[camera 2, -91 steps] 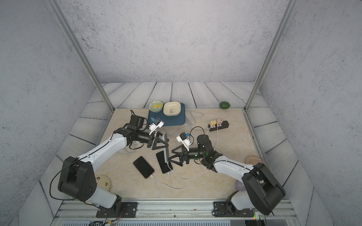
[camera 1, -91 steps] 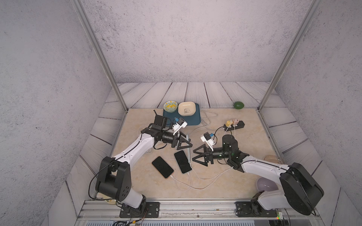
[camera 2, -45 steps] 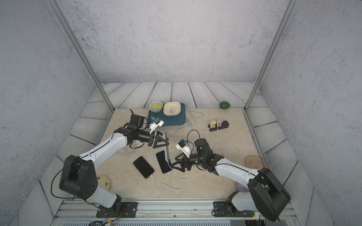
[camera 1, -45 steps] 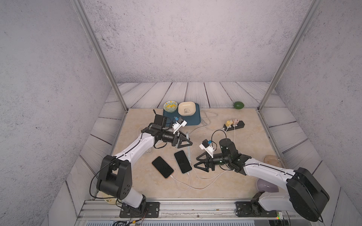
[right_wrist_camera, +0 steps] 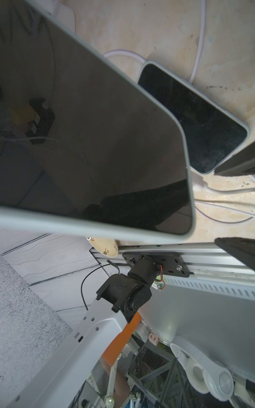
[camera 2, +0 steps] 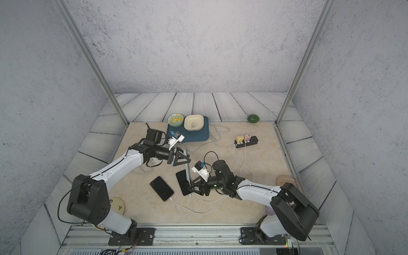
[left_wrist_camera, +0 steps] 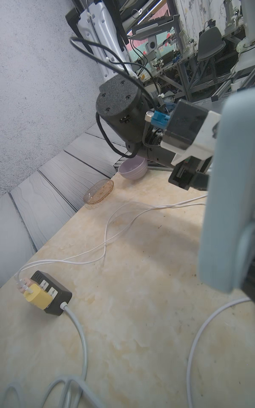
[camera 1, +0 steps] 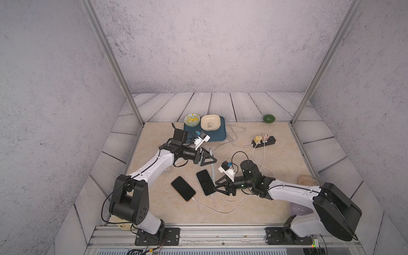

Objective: Unplug the charging cable from the phone
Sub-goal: Remove the charging cable from the phone.

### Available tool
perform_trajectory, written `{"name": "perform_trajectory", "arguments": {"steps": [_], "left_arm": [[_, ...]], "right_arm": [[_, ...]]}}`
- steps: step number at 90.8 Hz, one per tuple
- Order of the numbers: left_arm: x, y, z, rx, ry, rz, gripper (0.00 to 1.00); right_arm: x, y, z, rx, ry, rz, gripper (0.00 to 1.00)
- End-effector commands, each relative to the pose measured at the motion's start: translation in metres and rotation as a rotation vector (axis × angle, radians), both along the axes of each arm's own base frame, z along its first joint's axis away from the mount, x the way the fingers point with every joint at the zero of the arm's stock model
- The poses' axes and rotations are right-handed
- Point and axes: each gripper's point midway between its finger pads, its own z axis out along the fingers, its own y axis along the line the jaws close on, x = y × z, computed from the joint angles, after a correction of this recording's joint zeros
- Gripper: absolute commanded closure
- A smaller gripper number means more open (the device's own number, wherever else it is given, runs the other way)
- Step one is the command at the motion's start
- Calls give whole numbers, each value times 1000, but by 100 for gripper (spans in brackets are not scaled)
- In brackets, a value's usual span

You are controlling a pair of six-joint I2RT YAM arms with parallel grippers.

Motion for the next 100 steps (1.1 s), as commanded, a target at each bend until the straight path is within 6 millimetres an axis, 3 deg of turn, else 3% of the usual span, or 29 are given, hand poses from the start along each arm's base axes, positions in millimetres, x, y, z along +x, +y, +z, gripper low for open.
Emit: {"name": "perform_trajectory", "arguments": {"steps": [1,58,100], "left_arm": [[7,-1,18,-38,-46,-4,100],[9,1,18,-36,-40,3,100],[10,3,24,-51,-43,2,100]], "right_arm": [[2,4,-4,1,-18,-14,59],[-2,5,-14,-17,1,-5,99],[-9,5,-20,-6,2,11,100]]}}
